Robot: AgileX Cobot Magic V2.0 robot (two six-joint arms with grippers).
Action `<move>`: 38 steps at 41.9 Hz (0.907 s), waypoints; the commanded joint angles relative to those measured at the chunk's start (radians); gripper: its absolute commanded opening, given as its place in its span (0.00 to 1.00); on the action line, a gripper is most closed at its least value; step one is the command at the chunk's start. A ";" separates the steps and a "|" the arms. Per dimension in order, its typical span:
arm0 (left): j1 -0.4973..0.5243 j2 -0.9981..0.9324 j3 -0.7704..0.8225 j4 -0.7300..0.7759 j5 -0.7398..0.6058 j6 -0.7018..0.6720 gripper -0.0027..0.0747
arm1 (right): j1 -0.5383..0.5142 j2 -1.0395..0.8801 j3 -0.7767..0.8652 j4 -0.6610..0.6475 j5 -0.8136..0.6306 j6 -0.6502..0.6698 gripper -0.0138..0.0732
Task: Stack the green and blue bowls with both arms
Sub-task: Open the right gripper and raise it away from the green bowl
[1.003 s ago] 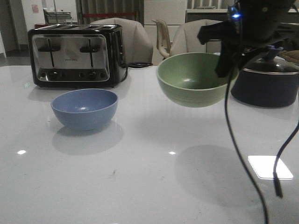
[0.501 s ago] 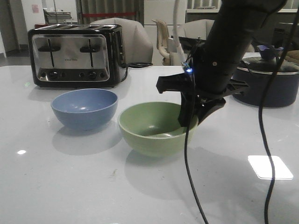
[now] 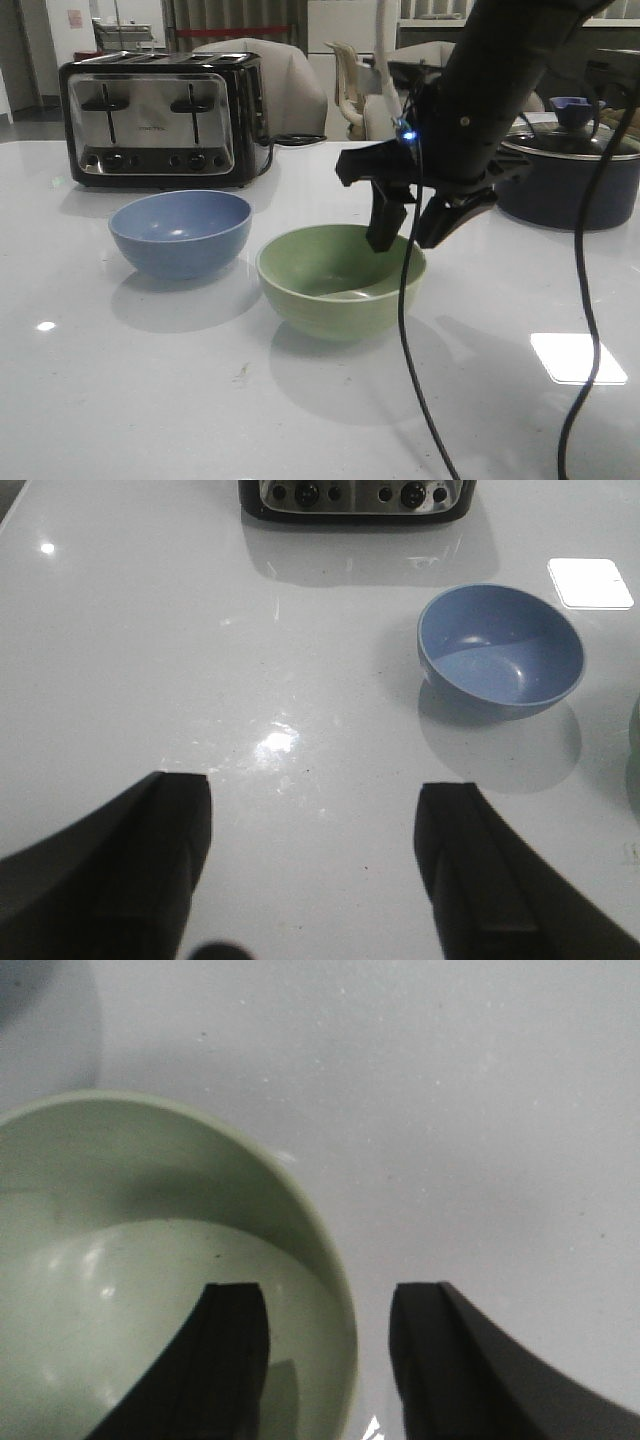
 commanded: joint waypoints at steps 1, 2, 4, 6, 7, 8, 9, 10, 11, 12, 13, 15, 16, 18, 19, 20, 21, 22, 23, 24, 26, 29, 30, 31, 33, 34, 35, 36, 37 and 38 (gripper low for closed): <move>-0.007 0.006 -0.031 -0.008 -0.073 -0.007 0.68 | 0.022 -0.157 0.010 -0.059 -0.043 -0.021 0.64; -0.007 0.006 -0.031 -0.008 -0.073 -0.007 0.68 | 0.031 -0.190 0.026 -0.080 -0.038 -0.021 0.64; -0.007 0.006 -0.031 -0.008 -0.073 -0.007 0.68 | 0.045 -0.241 0.052 -0.113 -0.027 -0.021 0.64; -0.007 0.006 -0.031 -0.008 -0.073 -0.007 0.68 | 0.058 -0.301 0.082 -0.148 -0.010 -0.020 0.64; -0.007 0.006 -0.031 -0.008 -0.075 -0.007 0.68 | 0.065 -0.327 0.102 -0.159 -0.001 -0.019 0.64; -0.007 0.006 -0.031 -0.008 -0.075 -0.007 0.68 | 0.070 -0.353 0.118 -0.171 0.006 -0.018 0.64; -0.007 0.006 -0.031 -0.008 -0.077 -0.007 0.68 | 0.071 -0.388 0.135 -0.171 0.016 -0.017 0.64; -0.007 0.006 -0.031 -0.008 -0.077 -0.007 0.68 | 0.073 -0.414 0.158 -0.171 0.023 -0.017 0.64; -0.007 0.006 -0.031 -0.008 -0.077 -0.007 0.68 | 0.073 -0.440 0.175 -0.171 0.031 -0.017 0.64; -0.007 0.006 -0.031 -0.008 -0.077 -0.007 0.68 | 0.073 -0.475 0.192 -0.171 0.040 -0.016 0.64; -0.007 0.006 -0.031 -0.008 -0.077 -0.007 0.68 | 0.073 -0.500 0.216 -0.171 0.047 -0.010 0.64; -0.007 0.006 -0.031 -0.008 -0.068 -0.007 0.68 | 0.073 -0.558 0.256 -0.171 0.061 0.003 0.64; -0.007 0.006 -0.031 -0.008 -0.068 -0.007 0.68 | 0.073 -0.590 0.280 -0.171 0.067 0.005 0.64; -0.007 0.006 -0.031 -0.008 -0.065 -0.007 0.68 | 0.073 -0.638 0.314 -0.171 0.076 0.005 0.64; -0.007 0.006 -0.031 -0.010 -0.065 -0.007 0.68 | 0.073 -0.668 0.336 -0.171 0.083 0.005 0.64; -0.007 0.006 -0.031 -0.010 -0.065 -0.007 0.68 | 0.073 -0.699 0.352 -0.171 0.088 0.005 0.64; -0.008 0.006 -0.031 -0.010 -0.065 -0.007 0.68 | 0.073 -0.714 0.367 -0.171 0.093 0.005 0.64; -0.011 0.006 -0.031 -0.010 -0.065 -0.007 0.68 | 0.073 -0.745 0.386 -0.171 0.101 0.005 0.64; -0.019 0.006 -0.031 -0.010 -0.065 -0.007 0.68 | 0.073 -0.775 0.401 -0.171 0.105 0.005 0.64; -0.026 0.006 -0.031 -0.010 -0.065 -0.007 0.68 | 0.073 -0.791 0.415 -0.171 0.108 0.005 0.64; -0.048 0.006 -0.031 -0.010 -0.064 0.000 0.68 | 0.073 -0.851 0.448 -0.171 0.110 0.005 0.64; -0.088 0.006 -0.031 -0.010 -0.064 0.010 0.68 | 0.073 -0.921 0.488 -0.171 0.112 0.005 0.64; -0.104 0.008 -0.031 -0.008 -0.064 0.017 0.68 | 0.073 -0.940 0.501 -0.171 0.112 0.005 0.64; -0.116 0.014 -0.031 -0.008 -0.064 0.034 0.68 | 0.073 -0.965 0.511 -0.171 0.114 0.005 0.64; -0.143 0.023 -0.033 -0.008 -0.064 0.049 0.68 | 0.073 -0.998 0.529 -0.171 0.117 0.005 0.64; -0.153 0.033 -0.036 -0.008 -0.064 0.051 0.68 | 0.073 -1.016 0.535 -0.171 0.122 0.005 0.64; -0.162 0.039 -0.038 -0.008 -0.064 0.051 0.68 | 0.073 -1.026 0.540 -0.171 0.123 0.005 0.64; -0.170 0.053 -0.047 -0.008 -0.064 0.051 0.68 | 0.073 -1.037 0.545 -0.171 0.125 0.005 0.64; -0.179 0.070 -0.054 -0.010 -0.055 0.051 0.68 | 0.073 -1.053 0.546 -0.171 0.130 0.005 0.64; -0.183 0.080 -0.063 -0.010 -0.047 0.051 0.68 | 0.073 -1.062 0.546 -0.171 0.132 0.005 0.64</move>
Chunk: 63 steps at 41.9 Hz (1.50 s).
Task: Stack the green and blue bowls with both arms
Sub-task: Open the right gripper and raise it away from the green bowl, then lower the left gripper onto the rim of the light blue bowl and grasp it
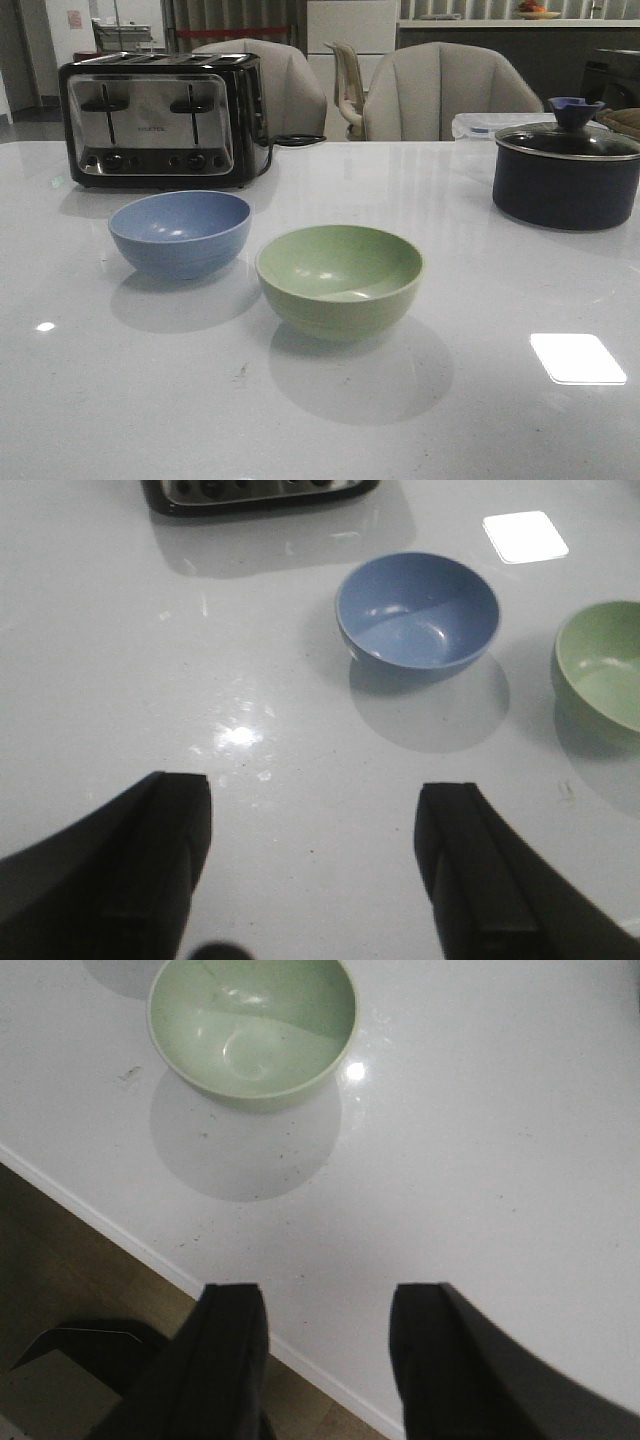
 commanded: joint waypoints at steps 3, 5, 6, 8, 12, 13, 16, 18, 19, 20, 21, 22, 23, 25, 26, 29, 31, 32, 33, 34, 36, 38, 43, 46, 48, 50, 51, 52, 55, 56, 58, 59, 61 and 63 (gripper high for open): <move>-0.034 0.100 -0.098 -0.010 -0.015 0.008 0.68 | -0.001 -0.067 -0.020 -0.009 -0.043 -0.001 0.64; -0.034 0.158 -0.131 -0.012 0.010 0.008 0.68 | -0.001 -0.074 -0.020 -0.009 -0.043 -0.001 0.64; -0.034 0.174 -0.146 -0.012 0.018 0.008 0.68 | -0.001 -0.076 -0.020 -0.009 -0.042 -0.001 0.64; -0.034 0.244 -0.182 -0.014 0.041 0.008 0.68 | -0.001 -0.076 -0.020 -0.009 -0.043 -0.001 0.64; -0.034 0.354 -0.247 -0.014 0.057 0.008 0.68 | -0.001 -0.076 -0.020 -0.009 -0.043 -0.001 0.64; -0.034 0.391 -0.266 -0.014 0.057 0.008 0.68 | -0.001 -0.076 -0.020 -0.009 -0.043 -0.001 0.64; -0.034 0.484 -0.313 -0.014 0.053 0.008 0.68 | -0.001 -0.076 -0.020 -0.009 -0.043 -0.001 0.64; -0.034 0.542 -0.343 -0.014 0.053 0.008 0.68 | -0.001 -0.076 -0.020 -0.009 -0.043 -0.001 0.64; -0.034 0.581 -0.365 -0.014 0.053 0.008 0.68 | -0.001 -0.076 -0.020 -0.009 -0.043 -0.001 0.64; -0.034 0.610 -0.381 -0.014 0.053 0.008 0.68 | -0.001 -0.076 -0.020 -0.009 -0.043 -0.001 0.64; -0.034 0.640 -0.399 -0.014 0.053 0.008 0.68 | -0.001 -0.076 -0.020 -0.009 -0.043 -0.001 0.64; -0.034 0.679 -0.423 -0.014 0.053 0.008 0.68 | -0.001 -0.076 -0.020 -0.009 -0.043 -0.001 0.64; -0.034 0.708 -0.441 -0.014 0.053 0.008 0.68 | -0.001 -0.076 -0.020 -0.009 -0.043 -0.001 0.64; -0.034 0.773 -0.482 -0.016 0.053 0.008 0.68 | -0.001 -0.076 -0.020 -0.009 -0.043 -0.001 0.64; -0.034 0.799 -0.500 -0.018 0.053 0.008 0.68 | -0.001 -0.076 -0.020 -0.009 -0.043 -0.001 0.64; -0.034 0.885 -0.558 -0.031 0.045 0.008 0.68 | -0.001 -0.076 -0.020 -0.009 -0.043 -0.001 0.64; -0.034 0.941 -0.599 -0.038 0.043 0.008 0.68 | -0.001 -0.076 -0.020 -0.009 -0.043 -0.001 0.64; -0.034 0.964 -0.616 -0.038 0.038 0.008 0.68 | -0.001 -0.076 -0.020 -0.009 -0.043 -0.001 0.64; -0.034 1.001 -0.643 -0.038 0.032 0.008 0.68 | -0.001 -0.076 -0.020 -0.009 -0.043 -0.001 0.64; -0.034 1.022 -0.658 -0.038 0.025 0.008 0.68 | -0.001 -0.076 -0.020 -0.009 -0.043 -0.001 0.64; -0.034 1.070 -0.692 -0.038 0.013 0.008 0.68 | -0.001 -0.076 -0.020 -0.009 -0.043 -0.001 0.64; -0.034 1.114 -0.724 -0.040 0.007 0.008 0.68 | -0.001 -0.076 -0.020 -0.009 -0.043 -0.001 0.64; -0.034 1.197 -0.782 -0.040 -0.009 0.008 0.68 | -0.001 -0.076 -0.020 -0.009 -0.043 -0.001 0.64; -0.034 1.237 -0.806 -0.040 -0.030 0.008 0.68 | -0.001 -0.076 -0.020 -0.009 -0.043 -0.001 0.64; -0.034 1.259 -0.815 -0.042 -0.052 0.008 0.68 | -0.001 -0.076 -0.020 -0.009 -0.043 -0.001 0.64; -0.034 1.275 -0.819 -0.041 -0.071 0.008 0.68 | -0.001 -0.076 -0.020 -0.009 -0.043 -0.001 0.64; -0.034 1.281 -0.819 -0.044 -0.080 0.008 0.68 | -0.001 -0.076 -0.020 -0.009 -0.043 -0.001 0.64; -0.034 1.287 -0.819 -0.047 -0.087 0.008 0.67 | -0.001 -0.076 -0.020 -0.009 -0.043 -0.001 0.64; -0.034 1.296 -0.821 -0.049 -0.102 0.008 0.62 | -0.001 -0.076 -0.020 -0.009 -0.043 -0.001 0.64; -0.034 1.296 -0.821 -0.049 -0.107 0.008 0.59 | -0.001 -0.076 -0.020 -0.009 -0.043 -0.001 0.64; -0.034 1.296 -0.821 -0.053 -0.109 0.008 0.52 | -0.001 -0.076 -0.020 -0.009 -0.043 -0.001 0.64; -0.034 1.296 -0.821 -0.053 -0.111 0.008 0.48 | -0.001 -0.076 -0.020 -0.009 -0.043 -0.001 0.64; -0.034 1.296 -0.821 -0.053 -0.111 0.008 0.41 | -0.001 -0.076 -0.020 -0.009 -0.042 -0.001 0.64; -0.034 1.296 -0.821 -0.053 -0.111 0.008 0.34 | -0.001 -0.076 -0.020 -0.009 -0.042 -0.001 0.64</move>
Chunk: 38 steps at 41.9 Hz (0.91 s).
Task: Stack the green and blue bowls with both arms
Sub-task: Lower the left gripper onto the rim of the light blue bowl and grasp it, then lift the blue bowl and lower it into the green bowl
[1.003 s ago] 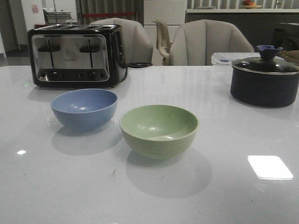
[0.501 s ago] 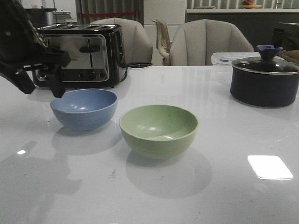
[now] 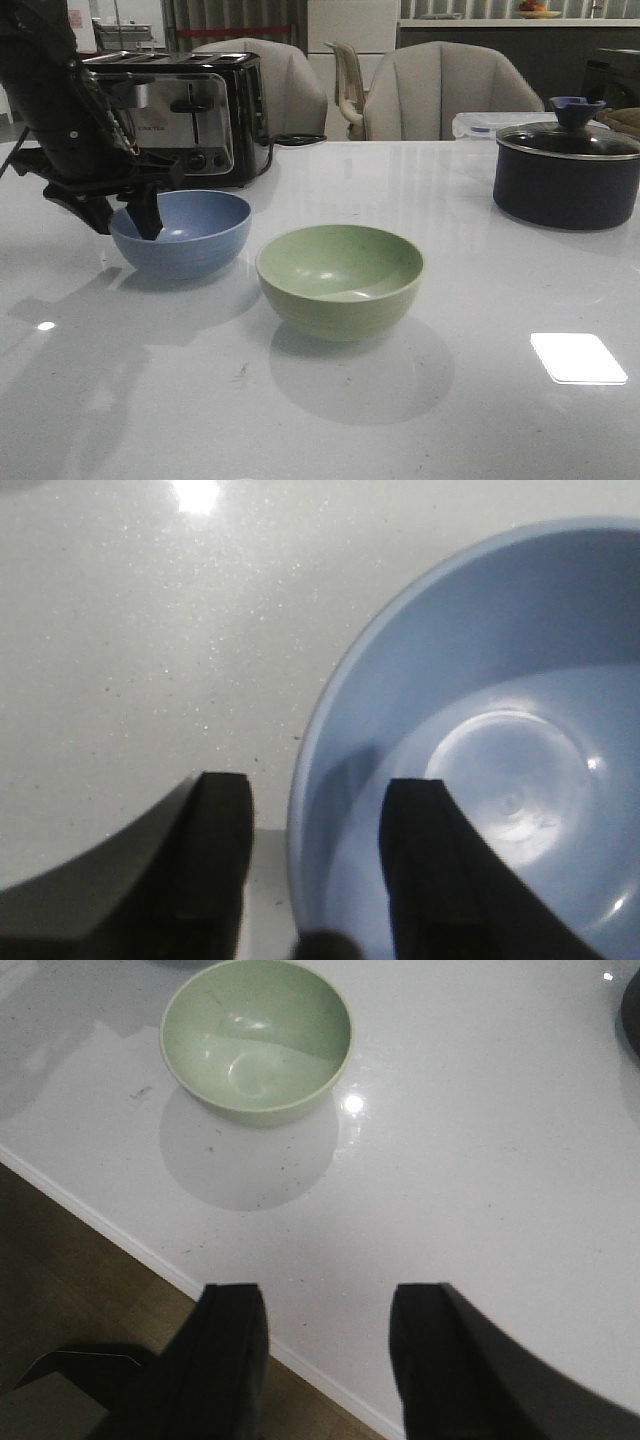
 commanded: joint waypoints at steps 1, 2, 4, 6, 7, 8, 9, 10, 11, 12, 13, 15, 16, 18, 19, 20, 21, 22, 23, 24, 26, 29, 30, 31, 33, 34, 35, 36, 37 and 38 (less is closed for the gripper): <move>-0.006 -0.057 -0.035 -0.011 -0.047 0.002 0.31 | -0.001 -0.006 -0.026 -0.007 -0.058 -0.003 0.64; -0.006 -0.057 -0.035 -0.011 -0.044 0.002 0.28 | -0.001 -0.006 -0.026 -0.007 -0.058 -0.003 0.64; -0.006 -0.057 -0.035 -0.011 -0.038 0.002 0.23 | -0.001 -0.006 -0.026 -0.007 -0.058 -0.003 0.64; -0.006 -0.057 -0.040 -0.011 -0.017 0.002 0.17 | -0.001 -0.006 -0.026 -0.007 -0.058 -0.003 0.64; -0.006 -0.057 -0.042 -0.011 -0.008 0.002 0.16 | -0.001 -0.006 -0.026 -0.007 -0.058 -0.003 0.64; -0.006 -0.057 -0.045 -0.011 0.001 0.002 0.17 | -0.001 -0.006 -0.026 -0.007 -0.058 -0.003 0.64; -0.006 -0.059 -0.050 -0.011 0.014 0.002 0.17 | -0.001 -0.006 -0.026 -0.007 -0.058 -0.003 0.64; -0.006 -0.065 -0.059 -0.011 0.026 0.002 0.17 | -0.001 -0.006 -0.026 -0.007 -0.058 -0.003 0.64; -0.006 -0.069 -0.065 -0.011 0.043 0.002 0.17 | -0.001 -0.006 -0.026 -0.007 -0.058 -0.003 0.64; -0.006 -0.075 -0.071 -0.011 0.053 0.002 0.17 | -0.001 -0.006 -0.026 -0.007 -0.058 -0.003 0.64; -0.006 -0.083 -0.079 -0.011 0.063 0.004 0.17 | -0.001 -0.006 -0.026 -0.007 -0.058 -0.003 0.64; -0.006 -0.102 -0.091 -0.011 0.083 0.004 0.17 | -0.001 -0.006 -0.026 -0.007 -0.058 -0.003 0.64; -0.006 -0.116 -0.098 -0.011 0.091 0.004 0.17 | -0.001 -0.006 -0.026 -0.007 -0.058 -0.003 0.64; -0.006 -0.140 -0.110 -0.011 0.109 0.004 0.17 | -0.001 -0.006 -0.026 -0.007 -0.058 -0.003 0.64; -0.006 -0.156 -0.119 -0.011 0.117 0.007 0.17 | -0.001 -0.006 -0.026 -0.007 -0.058 -0.003 0.64; -0.008 -0.170 -0.125 -0.011 0.126 0.007 0.17 | -0.001 -0.006 -0.026 -0.007 -0.058 -0.003 0.64; -0.008 -0.188 -0.132 -0.017 0.135 0.007 0.17 | -0.001 -0.006 -0.026 -0.007 -0.058 -0.003 0.64; -0.008 -0.197 -0.139 -0.024 0.143 0.008 0.17 | -0.001 -0.006 -0.026 -0.007 -0.058 -0.003 0.64; -0.011 -0.214 -0.146 -0.034 0.153 0.008 0.17 | -0.001 -0.006 -0.026 -0.007 -0.058 -0.003 0.64; -0.010 -0.227 -0.153 -0.040 0.160 0.010 0.17 | -0.001 -0.006 -0.026 -0.007 -0.058 -0.003 0.64; -0.016 -0.250 -0.167 -0.059 0.179 0.012 0.17 | -0.001 -0.006 -0.026 -0.007 -0.058 -0.003 0.64; -0.029 -0.280 -0.183 -0.120 0.214 0.046 0.17 | -0.001 -0.006 -0.026 -0.007 -0.058 -0.003 0.64; -0.036 -0.288 -0.185 -0.151 0.228 0.064 0.17 | -0.001 -0.006 -0.026 -0.007 -0.058 -0.003 0.64; -0.043 -0.292 -0.187 -0.177 0.238 0.085 0.17 | -0.001 -0.006 -0.026 -0.007 -0.058 -0.003 0.64; -0.055 -0.297 -0.187 -0.236 0.252 0.118 0.17 | -0.001 -0.006 -0.026 -0.007 -0.058 -0.003 0.64; -0.065 -0.297 -0.187 -0.259 0.257 0.140 0.17 | -0.001 -0.006 -0.026 -0.007 -0.058 -0.003 0.64; -0.076 -0.297 -0.187 -0.286 0.259 0.153 0.17 | -0.001 -0.006 -0.026 -0.007 -0.058 -0.003 0.64; -0.082 -0.297 -0.187 -0.300 0.259 0.163 0.17 | -0.001 -0.006 -0.026 -0.007 -0.058 -0.003 0.64; -0.095 -0.294 -0.187 -0.308 0.259 0.168 0.17 | -0.001 -0.006 -0.026 -0.007 -0.058 -0.003 0.64; -0.110 -0.289 -0.187 -0.308 0.256 0.168 0.17 | -0.001 -0.006 -0.026 -0.007 -0.058 -0.003 0.64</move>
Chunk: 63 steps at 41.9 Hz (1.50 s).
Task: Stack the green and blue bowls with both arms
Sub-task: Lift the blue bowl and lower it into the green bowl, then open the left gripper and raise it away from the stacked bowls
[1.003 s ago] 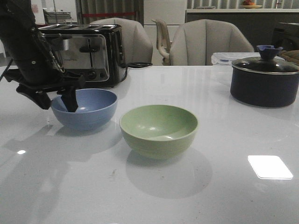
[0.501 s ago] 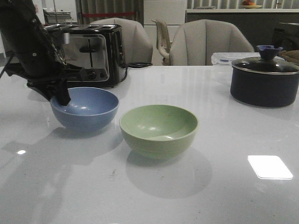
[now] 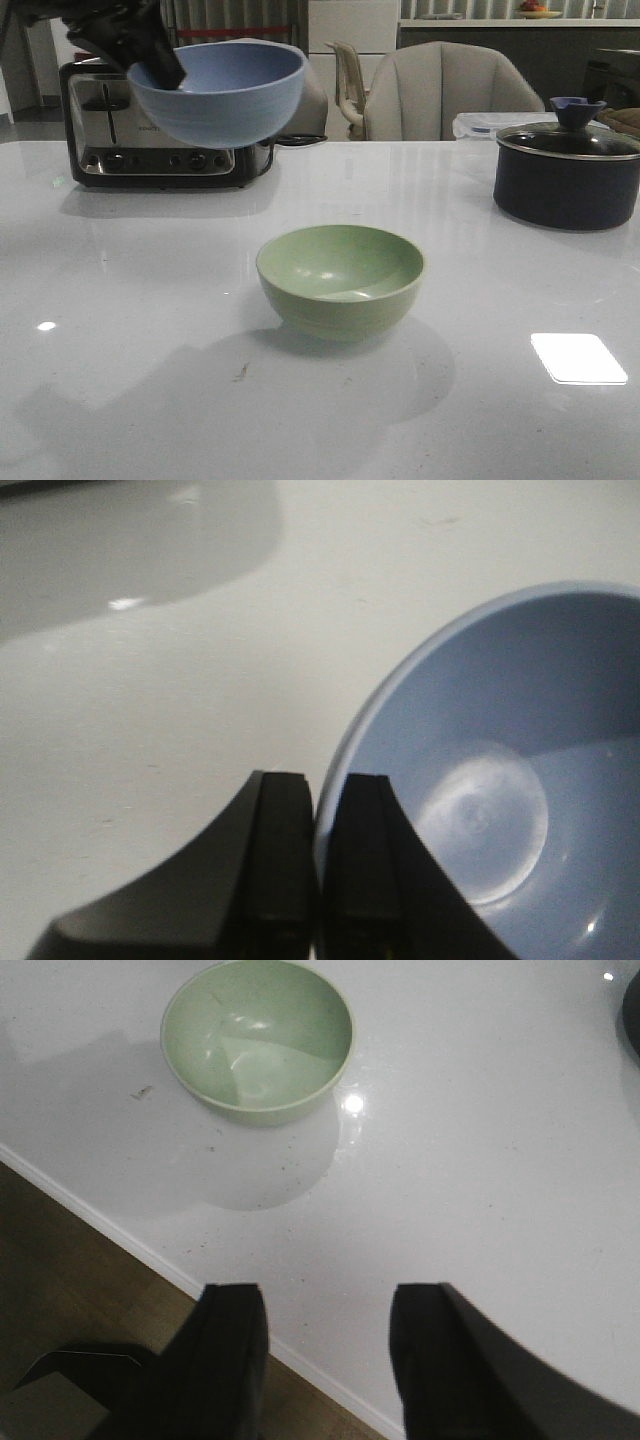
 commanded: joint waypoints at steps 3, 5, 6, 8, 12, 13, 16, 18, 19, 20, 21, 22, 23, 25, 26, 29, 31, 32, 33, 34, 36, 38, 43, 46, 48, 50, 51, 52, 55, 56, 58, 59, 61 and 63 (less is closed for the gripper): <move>-0.075 -0.036 -0.033 -0.076 -0.038 0.031 0.17 | -0.001 -0.006 -0.026 -0.007 -0.060 -0.003 0.64; -0.097 -0.025 -0.033 -0.076 -0.041 0.031 0.17 | -0.001 -0.006 -0.026 -0.007 -0.060 -0.003 0.64; -0.112 -0.016 -0.033 -0.076 -0.042 0.031 0.17 | -0.001 -0.006 -0.026 -0.007 -0.060 -0.003 0.64; -0.132 0.000 -0.033 -0.076 -0.045 0.031 0.17 | -0.001 -0.006 -0.026 -0.007 -0.060 -0.003 0.64; -0.173 0.041 -0.033 -0.074 -0.050 0.031 0.17 | -0.001 -0.006 -0.026 -0.007 -0.060 -0.003 0.64; -0.179 0.053 -0.033 -0.074 -0.050 0.031 0.17 | -0.001 -0.006 -0.026 -0.007 -0.060 -0.003 0.64; -0.194 0.085 -0.033 -0.074 -0.052 0.031 0.17 | -0.001 -0.006 -0.026 -0.007 -0.060 -0.003 0.64; -0.200 0.103 -0.033 -0.074 -0.060 0.031 0.17 | -0.001 -0.006 -0.026 -0.007 -0.060 -0.003 0.64; -0.202 0.114 -0.033 -0.072 -0.064 0.031 0.17 | -0.001 -0.006 -0.026 -0.007 -0.060 -0.003 0.64; -0.202 0.120 -0.033 -0.072 -0.067 0.031 0.17 | -0.001 -0.006 -0.026 -0.007 -0.060 -0.003 0.64; -0.202 0.130 -0.033 -0.074 -0.070 0.031 0.17 | -0.001 -0.006 -0.026 -0.007 -0.060 -0.003 0.64; -0.202 0.140 -0.033 -0.074 -0.072 0.031 0.17 | -0.001 -0.006 -0.026 -0.007 -0.060 -0.003 0.64; -0.202 0.146 -0.033 -0.074 -0.072 0.031 0.18 | -0.001 -0.006 -0.026 -0.007 -0.060 -0.003 0.64; -0.202 0.156 -0.033 -0.074 -0.072 0.031 0.21 | -0.001 -0.006 -0.026 -0.007 -0.060 -0.003 0.64; -0.202 0.163 -0.033 -0.074 -0.072 0.031 0.24 | -0.001 -0.006 -0.026 -0.007 -0.060 -0.003 0.64; -0.202 0.170 -0.033 -0.074 -0.072 0.031 0.39 | -0.001 -0.006 -0.026 -0.007 -0.060 -0.003 0.64; -0.202 0.170 -0.033 -0.074 -0.072 0.031 0.49 | -0.001 -0.006 -0.026 -0.007 -0.060 -0.003 0.64; -0.202 0.168 -0.033 -0.074 -0.072 0.031 0.55 | -0.001 -0.006 -0.026 -0.007 -0.060 -0.003 0.64; -0.202 0.166 -0.033 -0.074 -0.072 0.031 0.59 | -0.001 -0.006 -0.026 -0.007 -0.060 -0.003 0.64; -0.202 0.162 -0.033 -0.074 -0.072 0.032 0.62 | -0.001 -0.006 -0.026 -0.007 -0.060 -0.003 0.64; -0.202 0.153 -0.033 -0.074 -0.072 0.038 0.67 | -0.001 -0.006 -0.026 -0.007 -0.060 -0.003 0.64; -0.202 0.141 -0.033 -0.074 -0.069 0.051 0.67 | -0.001 -0.006 -0.026 -0.007 -0.060 -0.003 0.64; -0.202 0.070 -0.035 -0.074 -0.036 0.080 0.67 | -0.001 -0.006 -0.026 -0.007 -0.061 -0.003 0.64; -0.210 0.016 -0.035 -0.074 -0.013 0.086 0.67 | -0.001 -0.006 -0.026 -0.007 -0.061 -0.003 0.64; -0.217 -0.019 -0.033 -0.074 0.008 0.091 0.67 | -0.001 -0.006 -0.026 -0.007 -0.061 -0.003 0.64; -0.229 -0.058 -0.016 -0.074 0.015 0.104 0.67 | -0.001 -0.006 -0.026 -0.007 -0.061 -0.003 0.64; -0.235 -0.087 -0.005 -0.074 0.015 0.107 0.67 | -0.001 -0.006 -0.026 -0.007 -0.061 -0.003 0.64; -0.241 -0.117 0.013 -0.074 0.013 0.107 0.67 | -0.001 -0.006 -0.026 -0.007 -0.061 -0.003 0.64; -0.257 -0.186 0.060 -0.074 0.010 0.107 0.67 | -0.001 -0.006 -0.026 -0.007 -0.061 -0.003 0.64; -0.264 -0.209 0.083 -0.072 0.006 0.107 0.67 | -0.001 -0.006 -0.026 -0.007 -0.061 -0.003 0.64; -0.269 -0.262 0.120 -0.072 -0.006 0.111 0.67 | -0.001 -0.006 -0.026 -0.007 -0.061 -0.003 0.64; -0.274 -0.285 0.146 -0.070 -0.013 0.116 0.67 | -0.001 -0.006 -0.026 -0.007 -0.061 -0.003 0.64; -0.275 -0.337 0.193 -0.070 -0.026 0.121 0.67 | -0.001 -0.006 -0.026 -0.007 -0.060 -0.003 0.64; -0.275 -0.389 0.235 -0.070 -0.040 0.123 0.67 | -0.001 -0.006 -0.026 -0.007 -0.060 -0.003 0.64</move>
